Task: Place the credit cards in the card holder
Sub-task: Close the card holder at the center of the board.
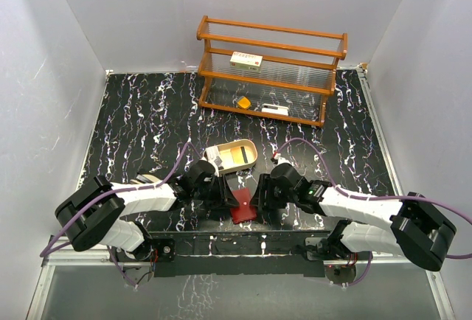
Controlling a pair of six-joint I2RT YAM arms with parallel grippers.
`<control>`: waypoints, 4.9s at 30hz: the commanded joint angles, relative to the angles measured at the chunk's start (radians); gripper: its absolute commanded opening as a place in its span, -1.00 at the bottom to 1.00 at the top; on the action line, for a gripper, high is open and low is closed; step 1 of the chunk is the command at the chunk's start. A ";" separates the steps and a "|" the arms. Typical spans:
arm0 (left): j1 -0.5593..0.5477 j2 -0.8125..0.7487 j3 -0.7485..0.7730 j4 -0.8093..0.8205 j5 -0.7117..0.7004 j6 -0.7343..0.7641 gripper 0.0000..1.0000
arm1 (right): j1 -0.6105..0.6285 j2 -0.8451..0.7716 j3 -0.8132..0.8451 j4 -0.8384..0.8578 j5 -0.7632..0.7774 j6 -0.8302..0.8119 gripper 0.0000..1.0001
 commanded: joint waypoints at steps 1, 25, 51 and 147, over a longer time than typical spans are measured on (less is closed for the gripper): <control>-0.006 0.001 -0.005 -0.086 -0.031 0.023 -0.56 | 0.003 0.000 -0.016 0.154 -0.064 0.026 0.01; -0.006 0.008 -0.021 -0.065 -0.034 0.000 -0.59 | 0.004 -0.005 0.029 0.158 -0.106 0.001 -0.35; -0.007 -0.037 -0.022 -0.137 -0.068 -0.003 -0.59 | 0.002 0.069 0.085 0.167 -0.101 -0.047 0.04; -0.007 0.042 0.036 -0.220 -0.086 0.033 -0.82 | -0.007 0.100 0.144 0.113 -0.150 -0.105 -0.34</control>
